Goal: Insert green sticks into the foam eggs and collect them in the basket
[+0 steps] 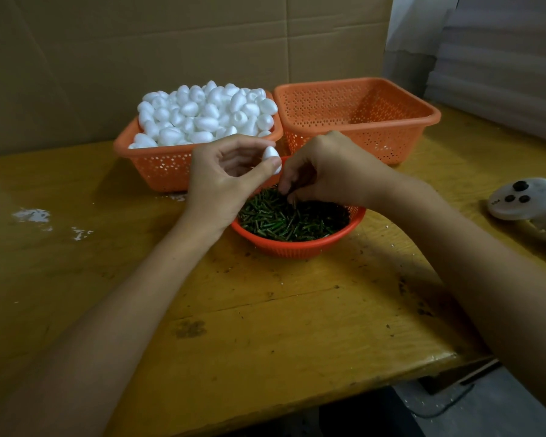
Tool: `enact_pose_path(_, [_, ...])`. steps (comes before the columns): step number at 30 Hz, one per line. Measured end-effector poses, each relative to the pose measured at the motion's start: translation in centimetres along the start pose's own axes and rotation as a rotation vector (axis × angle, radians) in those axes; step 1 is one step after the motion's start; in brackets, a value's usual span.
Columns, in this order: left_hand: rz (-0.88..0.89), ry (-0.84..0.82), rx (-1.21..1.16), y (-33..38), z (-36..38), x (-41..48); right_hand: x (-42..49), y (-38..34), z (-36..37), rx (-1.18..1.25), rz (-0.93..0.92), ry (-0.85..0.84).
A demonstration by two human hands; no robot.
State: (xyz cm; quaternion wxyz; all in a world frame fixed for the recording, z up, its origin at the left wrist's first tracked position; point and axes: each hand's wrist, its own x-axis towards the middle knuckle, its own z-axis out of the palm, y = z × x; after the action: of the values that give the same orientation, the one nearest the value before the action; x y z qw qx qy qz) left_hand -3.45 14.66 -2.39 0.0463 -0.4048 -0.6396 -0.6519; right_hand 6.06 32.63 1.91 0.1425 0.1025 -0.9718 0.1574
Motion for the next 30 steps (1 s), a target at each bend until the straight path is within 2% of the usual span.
enact_pose_path(9, [-0.006, 0.001, -0.045, 0.14, -0.28, 0.14, 0.04, 0.11, -0.18, -0.009, 0.0, 0.056])
enact_pose_path(20, [-0.031, 0.002, -0.091, 0.03, -0.28, 0.18, -0.18, 0.08, -0.54, -0.016, 0.047, -0.035])
enact_pose_path(30, [-0.072, 0.0, -0.047, 0.06, -0.59, 0.16, -0.21, 0.08, -0.7, -0.102, 0.007, -0.06])
